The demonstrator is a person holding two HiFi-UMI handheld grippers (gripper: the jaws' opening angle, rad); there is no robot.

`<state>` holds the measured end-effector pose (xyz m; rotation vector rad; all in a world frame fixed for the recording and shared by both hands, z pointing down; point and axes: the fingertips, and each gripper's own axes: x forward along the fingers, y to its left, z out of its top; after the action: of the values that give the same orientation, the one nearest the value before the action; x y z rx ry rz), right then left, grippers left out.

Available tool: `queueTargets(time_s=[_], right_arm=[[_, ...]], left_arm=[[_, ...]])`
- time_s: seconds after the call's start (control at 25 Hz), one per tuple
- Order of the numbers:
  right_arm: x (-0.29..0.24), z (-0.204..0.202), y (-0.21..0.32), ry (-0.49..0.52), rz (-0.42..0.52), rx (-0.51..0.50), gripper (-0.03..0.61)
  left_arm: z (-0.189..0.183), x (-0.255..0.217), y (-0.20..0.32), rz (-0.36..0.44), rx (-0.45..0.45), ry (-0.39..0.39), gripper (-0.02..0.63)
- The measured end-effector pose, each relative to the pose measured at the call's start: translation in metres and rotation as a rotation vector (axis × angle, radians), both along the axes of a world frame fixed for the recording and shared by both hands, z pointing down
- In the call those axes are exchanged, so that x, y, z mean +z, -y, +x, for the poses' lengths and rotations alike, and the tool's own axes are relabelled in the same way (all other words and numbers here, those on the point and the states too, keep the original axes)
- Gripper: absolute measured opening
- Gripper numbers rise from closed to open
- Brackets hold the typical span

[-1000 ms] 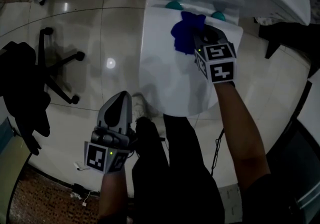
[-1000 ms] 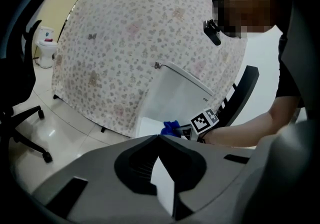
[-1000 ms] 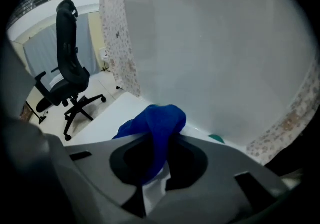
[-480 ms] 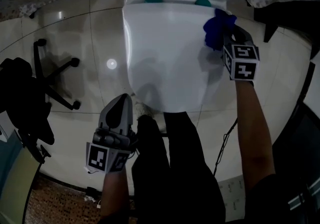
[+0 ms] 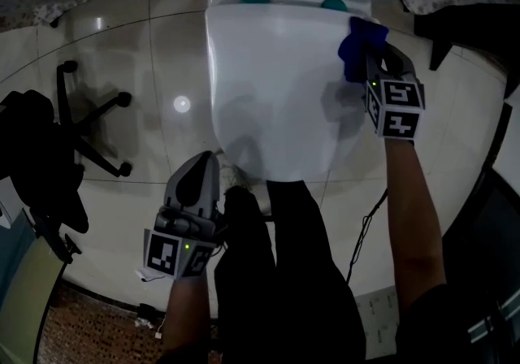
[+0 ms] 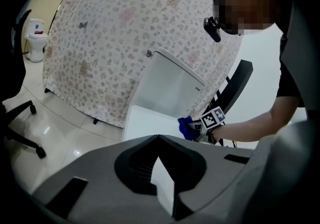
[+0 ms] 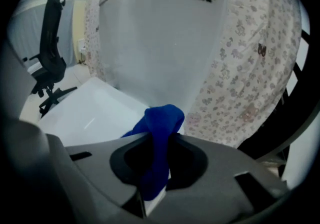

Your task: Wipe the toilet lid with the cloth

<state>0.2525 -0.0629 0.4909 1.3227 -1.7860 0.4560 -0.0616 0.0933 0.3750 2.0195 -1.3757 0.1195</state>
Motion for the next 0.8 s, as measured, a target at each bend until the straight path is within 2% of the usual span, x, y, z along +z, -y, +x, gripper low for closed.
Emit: queueTargets(time_s=[0.12,0.24,0.36,0.52,0.6,0.72,0.8], right_arm=[[-0.029,-0.056,-0.006,0.098,0.064,-0.099,0.055],[-0.060,-0.129,-0.016,0.212,0.121,-0.196,0.055],[-0.081,-0.205,-0.035,0.356,0.126,-0.269,0.055],[-0.083,-0.295,-0.073,0.530,0.026,-0.358,0.055],[-0.071,-0.328,-0.092,0.580,-0.036,-0.380,0.055],[-0.033,-0.342,-0.109,0.566,-0.136,-0.359,0.055],[-0.002,-0.328,-0.111,0.498,-0.178,-0.323,0.055]], left_arm=[[-0.014,0.001,-0.005,0.003,-0.021,0.032,-0.012],[-0.028,0.000,-0.013,0.021,-0.046,0.041,-0.011],[-0.040,-0.005,-0.013,0.027,-0.105,0.045,-0.011],[-0.057,-0.004,-0.032,0.017,-0.146,0.049,-0.011],[-0.065,-0.003,-0.042,0.014,-0.159,0.049,-0.011],[-0.071,-0.002,-0.045,0.001,-0.186,0.058,-0.011],[-0.073,0.000,-0.043,0.000,-0.190,0.078,-0.011]])
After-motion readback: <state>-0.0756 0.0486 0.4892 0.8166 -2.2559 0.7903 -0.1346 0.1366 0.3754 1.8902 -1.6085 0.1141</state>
